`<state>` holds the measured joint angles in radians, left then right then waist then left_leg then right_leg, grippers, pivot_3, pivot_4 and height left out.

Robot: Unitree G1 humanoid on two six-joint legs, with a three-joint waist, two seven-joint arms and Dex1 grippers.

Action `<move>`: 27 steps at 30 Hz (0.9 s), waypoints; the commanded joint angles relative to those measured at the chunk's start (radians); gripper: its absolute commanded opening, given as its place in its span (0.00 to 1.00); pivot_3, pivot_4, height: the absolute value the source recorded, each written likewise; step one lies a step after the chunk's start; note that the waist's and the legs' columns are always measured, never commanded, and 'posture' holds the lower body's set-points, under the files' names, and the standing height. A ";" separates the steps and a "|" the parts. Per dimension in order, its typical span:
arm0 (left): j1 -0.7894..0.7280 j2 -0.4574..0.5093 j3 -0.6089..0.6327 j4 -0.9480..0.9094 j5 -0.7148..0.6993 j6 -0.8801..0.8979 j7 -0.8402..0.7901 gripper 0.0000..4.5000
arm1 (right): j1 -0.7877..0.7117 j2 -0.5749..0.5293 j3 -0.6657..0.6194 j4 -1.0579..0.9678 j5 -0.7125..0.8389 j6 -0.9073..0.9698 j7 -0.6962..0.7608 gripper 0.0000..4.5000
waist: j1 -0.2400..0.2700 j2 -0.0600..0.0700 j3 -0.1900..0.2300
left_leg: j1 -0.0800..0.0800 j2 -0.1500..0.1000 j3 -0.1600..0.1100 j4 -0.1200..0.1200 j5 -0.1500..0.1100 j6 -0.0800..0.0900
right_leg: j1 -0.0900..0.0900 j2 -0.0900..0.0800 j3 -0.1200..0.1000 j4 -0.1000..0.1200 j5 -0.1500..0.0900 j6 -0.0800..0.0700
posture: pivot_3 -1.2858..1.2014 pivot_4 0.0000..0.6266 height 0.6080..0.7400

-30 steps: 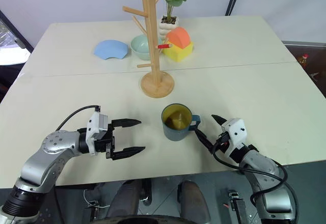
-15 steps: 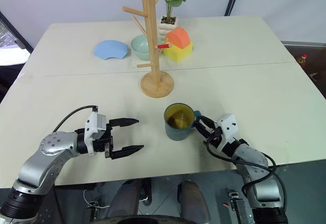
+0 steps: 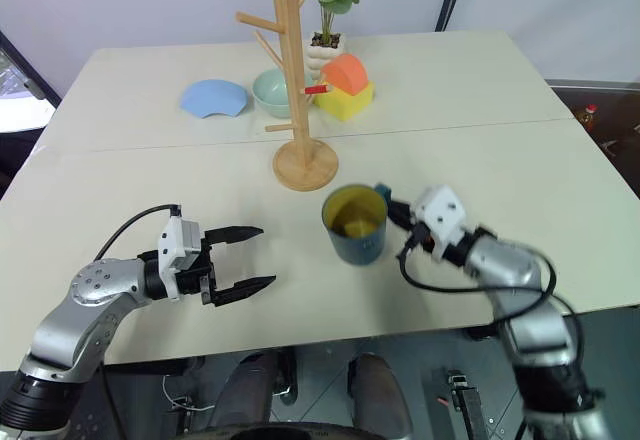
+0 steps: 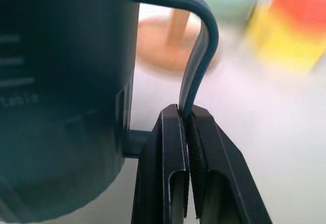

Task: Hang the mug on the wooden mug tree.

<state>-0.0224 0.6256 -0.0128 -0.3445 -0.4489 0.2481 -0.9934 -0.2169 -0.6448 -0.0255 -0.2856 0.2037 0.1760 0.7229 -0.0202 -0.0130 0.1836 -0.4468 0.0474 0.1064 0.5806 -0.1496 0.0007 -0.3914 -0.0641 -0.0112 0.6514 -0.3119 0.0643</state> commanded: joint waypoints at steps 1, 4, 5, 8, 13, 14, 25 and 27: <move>-0.034 -0.001 0.027 0.018 0.006 -0.029 0.012 1.00 | -0.242 -0.061 0.059 0.019 -0.094 -0.012 0.041 0.01 | -0.002 0.001 0.001 | 0.001 0.000 0.000 0.000 0.000 0.000 | 0.000 0.000 0.000 0.000 0.000 0.000 | 0.52 0.24 1.00; -0.052 -0.005 0.033 0.033 0.010 -0.038 0.021 1.00 | -0.421 -0.084 0.112 0.126 -0.175 -0.038 0.055 0.01 | -0.001 0.001 0.001 | -0.001 0.000 0.001 0.000 0.000 0.000 | -0.001 0.000 0.000 0.000 0.001 -0.001 | 0.52 0.24 1.00; -0.054 -0.006 0.035 0.035 0.011 -0.041 0.025 1.00 | -0.462 -0.083 0.124 0.158 -0.193 -0.049 0.054 0.01 | 0.002 0.000 0.000 | -0.001 0.000 0.001 0.001 0.000 0.000 | -0.001 0.000 0.000 0.000 0.001 -0.002 | 0.52 0.24 1.00; -0.055 -0.008 0.045 0.032 0.007 -0.044 0.039 1.00 | -0.576 -0.062 0.150 0.259 -0.229 -0.078 0.055 0.01 | 0.004 -0.001 -0.001 | -0.002 0.001 0.001 0.002 0.000 0.000 | 0.000 0.000 -0.001 -0.001 0.001 -0.002 | 0.52 0.24 1.00; -0.036 -0.013 0.048 0.009 0.007 -0.043 0.058 1.00 | -0.664 -0.038 0.180 0.387 -0.266 -0.141 0.063 0.01 | 0.001 -0.001 0.000 | -0.014 0.001 0.002 0.005 0.001 0.005 | -0.007 -0.001 -0.002 0.001 0.003 0.002 | 0.52 0.24 1.00; -0.031 -0.014 0.049 0.003 0.007 -0.042 0.063 1.00 | -0.677 -0.033 0.185 0.410 -0.272 -0.156 0.065 0.01 | 0.000 -0.001 0.000 | -0.015 0.001 0.002 0.008 0.000 0.006 | -0.007 0.000 -0.002 0.001 0.003 0.002 | 0.52 0.24 1.00; -0.028 -0.024 0.090 -0.038 -0.037 -0.019 0.115 1.00 | -0.777 0.016 0.208 0.551 -0.301 -0.248 0.085 0.01 | -0.002 -0.001 0.000 | -0.014 0.002 0.003 0.015 -0.001 0.004 | -0.005 0.000 -0.003 0.004 0.005 0.003 | 0.52 0.24 1.00; -0.033 -0.029 0.103 -0.045 -0.054 -0.014 0.126 1.00 | -0.794 0.025 0.214 0.569 -0.310 -0.250 0.090 0.01 | -0.003 -0.001 0.000 | -0.014 0.002 0.003 0.015 -0.001 0.003 | -0.005 0.000 -0.003 0.004 0.006 0.003 | 0.52 0.24 1.00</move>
<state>-0.0463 0.6033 0.0620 -0.3412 -0.4717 0.2361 -0.8775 -0.9638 -0.6225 0.2015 0.2881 -0.1005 -0.0572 0.8128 -0.0235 -0.0138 0.1832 -0.4610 0.0497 0.1089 0.5956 -0.1510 0.0040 -0.3966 -0.0646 -0.0138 0.6558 -0.3054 0.0668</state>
